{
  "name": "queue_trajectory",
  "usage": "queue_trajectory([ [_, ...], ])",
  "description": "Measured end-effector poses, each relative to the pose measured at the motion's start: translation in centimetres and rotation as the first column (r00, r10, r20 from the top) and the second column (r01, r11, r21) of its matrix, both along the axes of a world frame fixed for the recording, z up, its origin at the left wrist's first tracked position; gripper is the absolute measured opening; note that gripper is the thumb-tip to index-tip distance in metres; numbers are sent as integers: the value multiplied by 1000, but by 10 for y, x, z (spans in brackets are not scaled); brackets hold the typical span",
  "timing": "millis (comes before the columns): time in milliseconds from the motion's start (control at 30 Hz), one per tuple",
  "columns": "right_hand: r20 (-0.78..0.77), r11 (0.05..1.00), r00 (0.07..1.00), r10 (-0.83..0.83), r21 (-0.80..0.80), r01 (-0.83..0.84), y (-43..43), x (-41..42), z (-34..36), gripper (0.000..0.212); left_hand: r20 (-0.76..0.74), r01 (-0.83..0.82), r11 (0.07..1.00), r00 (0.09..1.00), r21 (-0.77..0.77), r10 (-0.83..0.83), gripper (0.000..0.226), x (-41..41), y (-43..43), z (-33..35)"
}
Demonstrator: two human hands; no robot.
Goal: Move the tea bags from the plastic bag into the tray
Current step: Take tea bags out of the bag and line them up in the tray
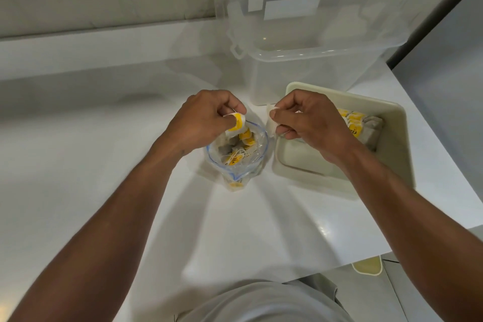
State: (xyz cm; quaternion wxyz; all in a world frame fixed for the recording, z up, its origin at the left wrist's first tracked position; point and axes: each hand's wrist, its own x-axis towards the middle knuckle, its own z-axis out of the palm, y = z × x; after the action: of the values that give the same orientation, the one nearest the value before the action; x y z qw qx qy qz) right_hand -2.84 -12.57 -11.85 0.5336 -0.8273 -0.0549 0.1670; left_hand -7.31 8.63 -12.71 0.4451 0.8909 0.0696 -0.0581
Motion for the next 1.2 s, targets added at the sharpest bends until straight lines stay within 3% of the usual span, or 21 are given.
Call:
queue_trajectory([
  [100,23,1000,1000,4,-20,-3,-2,-1,1,6,0,28,999,1000,23,-28,18,0,-1,2],
  [233,30,998,998,53,20,-54,-7,-2,3,22,7,52,998,999,38,-52,26,1,-6,8],
  [433,22,993,993,116,-6,-116,-13,-4,7,28,-4,109,994,994,-7,-109,29,3,-18,16],
  [533,46,980,982,185,-88,-180,-20,-2,9,34,-1,132,991,991,3,-132,29,6,-21,19],
  [867,232,948,958,170,-303,-95,-55,6,16,10,21,242,970,970,-23,-241,30,34,-45,24],
  [967,141,950,969,201,-270,-158,-67,7,20,7,34,260,966,965,7,-260,27,44,-55,22],
  [1067,-81,959,962,260,-93,-267,-76,6,27,9,30,264,964,964,23,-265,24,51,-66,21],
  [1133,-60,977,978,201,-60,-205,-80,11,23,12,-3,309,946,951,-98,-310,22,53,-75,22],
  [1200,70,981,991,111,-165,-98,-87,20,17,13,-24,344,905,932,-252,-361,21,54,-84,23],
])
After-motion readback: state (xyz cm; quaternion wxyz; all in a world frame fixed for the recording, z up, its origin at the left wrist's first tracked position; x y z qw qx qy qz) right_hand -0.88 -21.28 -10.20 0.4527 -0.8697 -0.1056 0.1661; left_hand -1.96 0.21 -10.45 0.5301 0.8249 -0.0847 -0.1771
